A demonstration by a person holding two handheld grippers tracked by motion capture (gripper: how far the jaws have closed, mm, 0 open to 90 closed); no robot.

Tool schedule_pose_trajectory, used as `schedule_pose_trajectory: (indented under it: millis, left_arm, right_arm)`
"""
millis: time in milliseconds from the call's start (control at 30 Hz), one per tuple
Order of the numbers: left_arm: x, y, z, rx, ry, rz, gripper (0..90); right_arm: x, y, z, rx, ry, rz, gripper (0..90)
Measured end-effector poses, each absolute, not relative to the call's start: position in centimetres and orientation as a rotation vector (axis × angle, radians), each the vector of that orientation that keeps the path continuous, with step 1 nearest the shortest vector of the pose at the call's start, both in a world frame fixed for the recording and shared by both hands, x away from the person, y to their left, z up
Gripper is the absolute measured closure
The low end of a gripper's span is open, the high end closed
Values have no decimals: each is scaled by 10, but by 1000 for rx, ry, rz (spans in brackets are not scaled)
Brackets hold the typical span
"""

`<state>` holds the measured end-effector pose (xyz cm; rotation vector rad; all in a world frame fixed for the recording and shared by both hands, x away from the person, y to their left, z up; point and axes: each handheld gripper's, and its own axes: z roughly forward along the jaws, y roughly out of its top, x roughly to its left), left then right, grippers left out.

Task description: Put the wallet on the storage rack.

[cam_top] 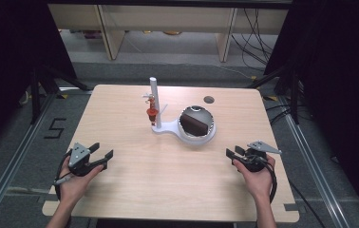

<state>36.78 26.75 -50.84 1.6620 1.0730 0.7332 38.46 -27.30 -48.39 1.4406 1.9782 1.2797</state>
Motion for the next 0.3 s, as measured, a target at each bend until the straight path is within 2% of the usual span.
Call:
schedule_pose_trajectory:
  millis: [300]
  left_arm:
    - [364,268,-518,1650,1071,759,332]
  right_arm:
    - [384,-276,-491,1445,1963,1294,534]
